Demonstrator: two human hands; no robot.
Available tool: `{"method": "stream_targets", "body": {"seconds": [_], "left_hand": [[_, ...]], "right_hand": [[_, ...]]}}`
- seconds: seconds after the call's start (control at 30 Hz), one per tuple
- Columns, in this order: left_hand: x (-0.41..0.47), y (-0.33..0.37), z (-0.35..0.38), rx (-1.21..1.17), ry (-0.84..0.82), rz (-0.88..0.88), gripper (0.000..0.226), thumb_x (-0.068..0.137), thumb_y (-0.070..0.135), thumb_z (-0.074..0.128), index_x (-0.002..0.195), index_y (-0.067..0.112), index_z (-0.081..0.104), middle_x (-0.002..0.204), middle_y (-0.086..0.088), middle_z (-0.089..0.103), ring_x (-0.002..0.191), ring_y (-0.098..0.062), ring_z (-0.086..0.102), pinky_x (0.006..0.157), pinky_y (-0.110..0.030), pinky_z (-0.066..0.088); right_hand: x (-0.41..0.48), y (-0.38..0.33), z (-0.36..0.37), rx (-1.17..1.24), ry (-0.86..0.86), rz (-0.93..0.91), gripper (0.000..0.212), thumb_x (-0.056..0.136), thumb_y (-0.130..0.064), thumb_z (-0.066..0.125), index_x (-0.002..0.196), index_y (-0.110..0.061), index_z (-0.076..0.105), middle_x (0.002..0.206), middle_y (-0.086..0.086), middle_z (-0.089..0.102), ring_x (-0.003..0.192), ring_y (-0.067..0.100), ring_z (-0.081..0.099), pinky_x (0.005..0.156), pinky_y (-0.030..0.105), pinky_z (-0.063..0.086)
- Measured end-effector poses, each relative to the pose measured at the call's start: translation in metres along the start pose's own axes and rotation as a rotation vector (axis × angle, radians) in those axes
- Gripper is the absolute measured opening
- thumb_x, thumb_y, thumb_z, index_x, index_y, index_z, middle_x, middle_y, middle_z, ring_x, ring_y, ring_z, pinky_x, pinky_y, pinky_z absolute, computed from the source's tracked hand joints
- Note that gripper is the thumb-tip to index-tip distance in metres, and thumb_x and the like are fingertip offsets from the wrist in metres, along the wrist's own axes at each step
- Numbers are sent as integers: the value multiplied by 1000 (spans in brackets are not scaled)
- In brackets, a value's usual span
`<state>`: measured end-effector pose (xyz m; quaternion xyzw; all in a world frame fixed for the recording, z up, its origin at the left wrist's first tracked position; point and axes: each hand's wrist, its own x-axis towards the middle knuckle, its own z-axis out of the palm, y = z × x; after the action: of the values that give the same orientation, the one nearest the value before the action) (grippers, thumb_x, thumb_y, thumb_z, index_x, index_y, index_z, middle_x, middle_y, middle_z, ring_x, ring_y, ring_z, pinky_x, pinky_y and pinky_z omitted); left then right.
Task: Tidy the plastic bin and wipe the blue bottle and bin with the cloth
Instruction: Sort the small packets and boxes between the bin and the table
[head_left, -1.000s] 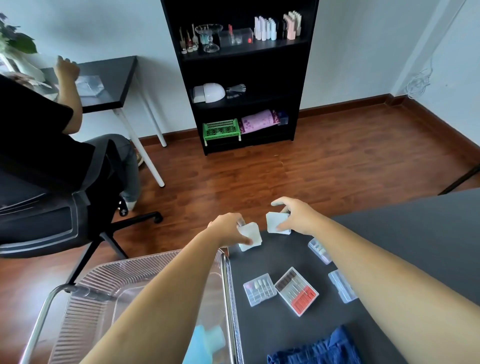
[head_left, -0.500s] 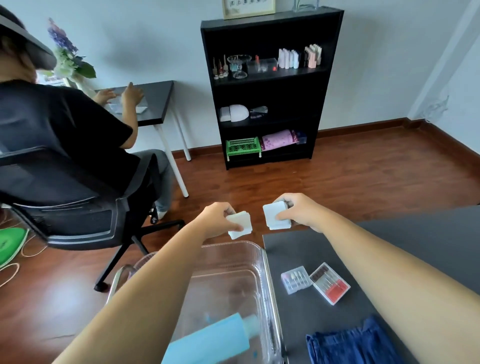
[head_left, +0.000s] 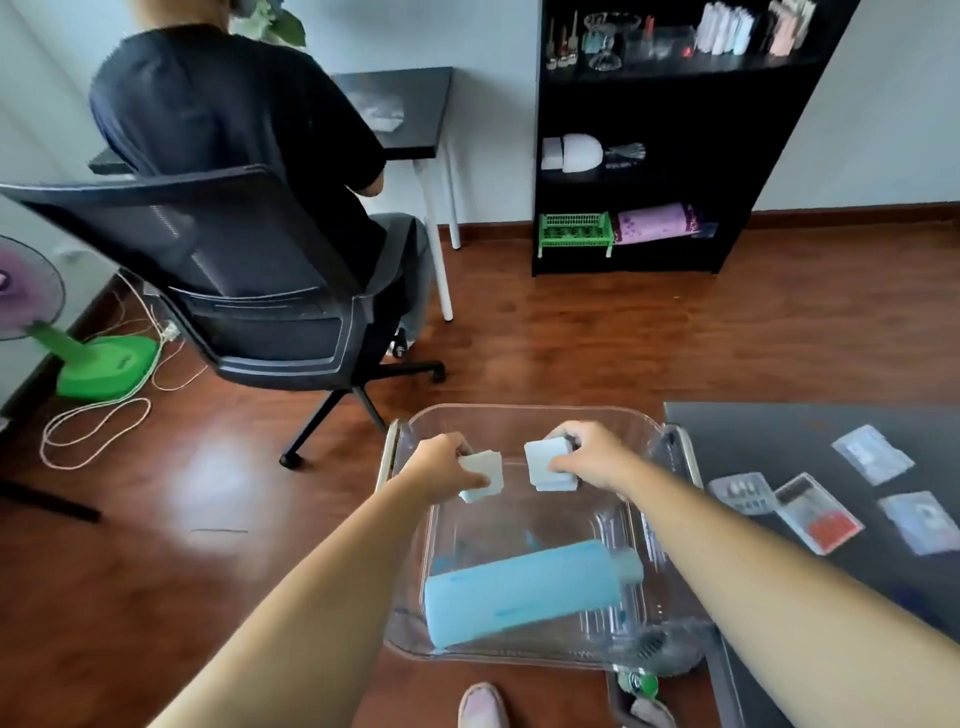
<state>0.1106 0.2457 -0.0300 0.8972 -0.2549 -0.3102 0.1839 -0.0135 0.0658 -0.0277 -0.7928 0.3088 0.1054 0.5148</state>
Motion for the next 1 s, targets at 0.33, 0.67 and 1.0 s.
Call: {"method": "stream_targets", "body": {"seconds": [0.33,0.67,1.0], "left_hand": [[47,-41,60,-132,11,-108,37,78,26,76,106,11,58,107,-7,64,87,-21,56,71,-27,43],[82,-51,60,-118,7,-188,28,81,18,67,107,15,58,109,-7,64,96,-25,58,81,-35,49],[79,-57,74,16,185,-134,51,84,26,68,131,22,50,127,-6,54,113,-28,54,89,-38,48]], "right_hand": [[46,51,62,83,93,154,28,79,2,65,106,-8,64,87,4,59,77,19,54,56,23,42],[99,58,85,34,105,134,28,78,-1,64,85,-28,61,91,1,65,86,26,61,76,41,53],[95,63,91,-228,211,25,38,84,-16,66,122,-19,58,117,6,55,102,26,56,78,31,45]]}}
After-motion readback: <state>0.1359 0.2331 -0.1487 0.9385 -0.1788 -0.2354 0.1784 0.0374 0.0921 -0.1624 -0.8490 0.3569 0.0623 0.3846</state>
